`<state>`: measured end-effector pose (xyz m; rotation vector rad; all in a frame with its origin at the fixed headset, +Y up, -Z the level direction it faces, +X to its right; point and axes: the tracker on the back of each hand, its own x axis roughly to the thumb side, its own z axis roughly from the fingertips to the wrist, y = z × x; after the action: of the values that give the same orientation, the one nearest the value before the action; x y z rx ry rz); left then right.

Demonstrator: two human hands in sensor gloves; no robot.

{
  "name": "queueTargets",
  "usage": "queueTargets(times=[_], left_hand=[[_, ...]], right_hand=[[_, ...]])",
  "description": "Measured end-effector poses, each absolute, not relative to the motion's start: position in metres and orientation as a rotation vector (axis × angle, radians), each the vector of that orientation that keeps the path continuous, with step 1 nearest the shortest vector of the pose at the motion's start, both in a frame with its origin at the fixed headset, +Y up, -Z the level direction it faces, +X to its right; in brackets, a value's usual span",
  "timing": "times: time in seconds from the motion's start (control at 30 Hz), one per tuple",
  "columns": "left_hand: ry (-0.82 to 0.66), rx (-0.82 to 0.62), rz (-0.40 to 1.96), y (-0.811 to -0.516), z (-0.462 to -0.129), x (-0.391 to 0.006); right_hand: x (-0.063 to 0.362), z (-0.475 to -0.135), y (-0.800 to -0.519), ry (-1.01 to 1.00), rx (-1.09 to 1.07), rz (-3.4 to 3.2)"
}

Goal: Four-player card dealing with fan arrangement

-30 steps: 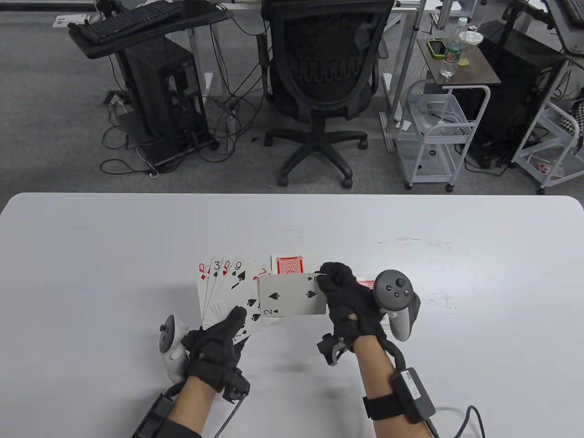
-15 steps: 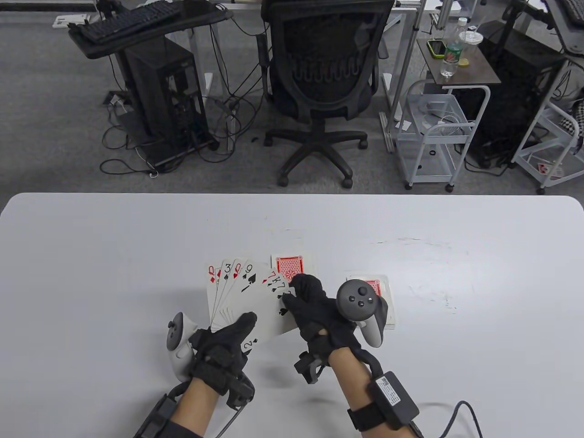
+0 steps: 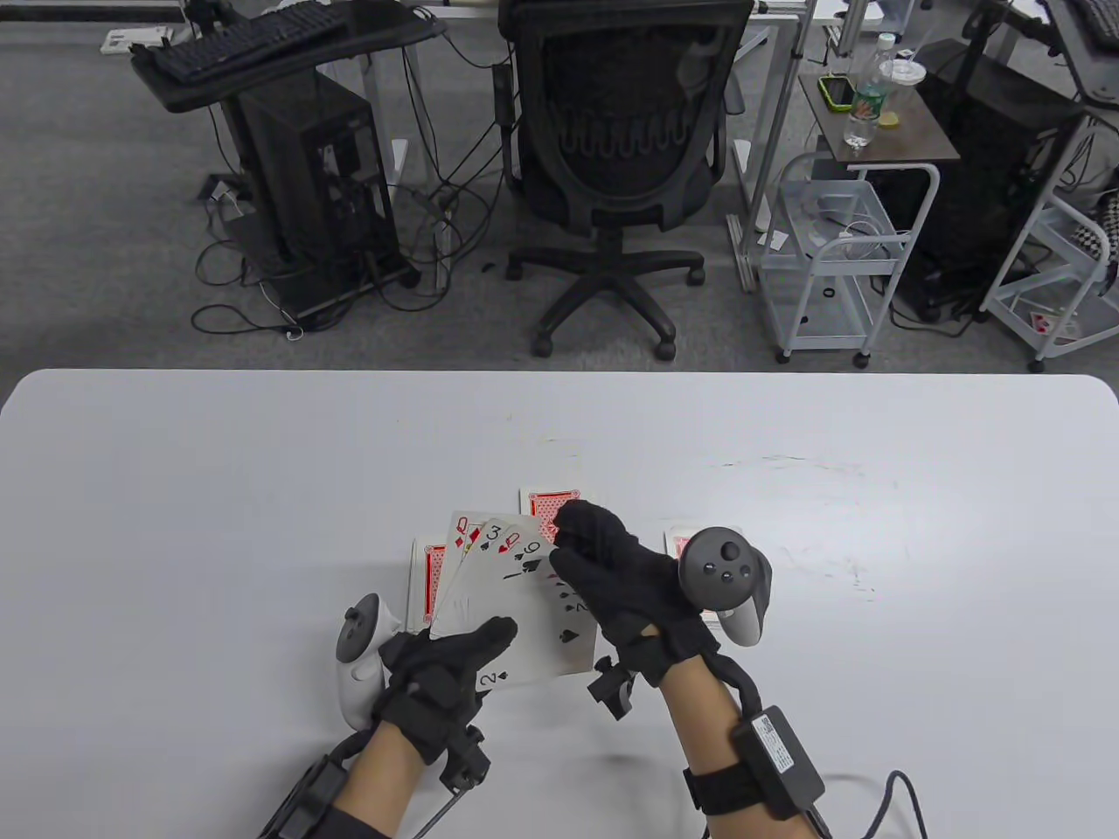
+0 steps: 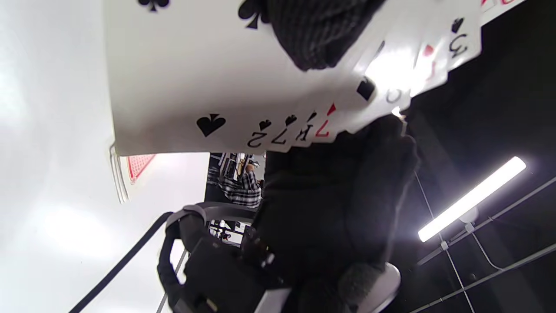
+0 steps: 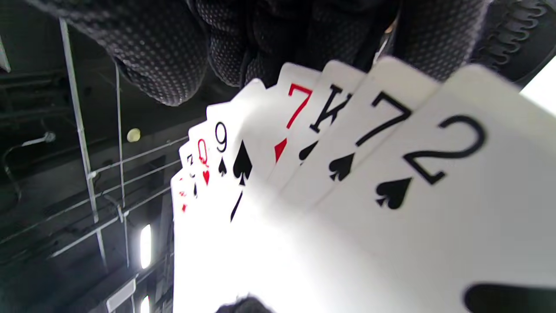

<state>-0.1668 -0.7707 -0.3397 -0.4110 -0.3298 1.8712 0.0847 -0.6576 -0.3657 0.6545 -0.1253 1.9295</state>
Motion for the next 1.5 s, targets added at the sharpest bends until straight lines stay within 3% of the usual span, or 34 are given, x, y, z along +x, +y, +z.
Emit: queueTargets(times=[0.17, 0.43, 0.53, 0.87, 1.5], left_hand=[[-0.334, -0.438, 1.788, -0.770, -0.340, -0.166], [-0.329, -0.466, 1.645, -0.767, -0.340, -0.163], [-0.343, -0.470, 1.638, -0.765, -0.339, -0.160], [-0.367, -0.499, 1.523, -0.760, -0.338, -0.156], [-0.416, -0.571, 1.402, -0.757, -0.341, -0.158]], right_hand=[[0.078, -0.361, -0.651, -0.118, 0.741, 2.071], [0.075, -0.349, -0.640, -0.401, 0.733, 2.239], [0.078, -0.354, -0.641, -0.341, 0.791, 2.075], [0.092, -0.363, -0.650, -0.196, 0.682, 1.889], [0.195, -0.374, -0.644, -0.438, 0.270, 1.613]])
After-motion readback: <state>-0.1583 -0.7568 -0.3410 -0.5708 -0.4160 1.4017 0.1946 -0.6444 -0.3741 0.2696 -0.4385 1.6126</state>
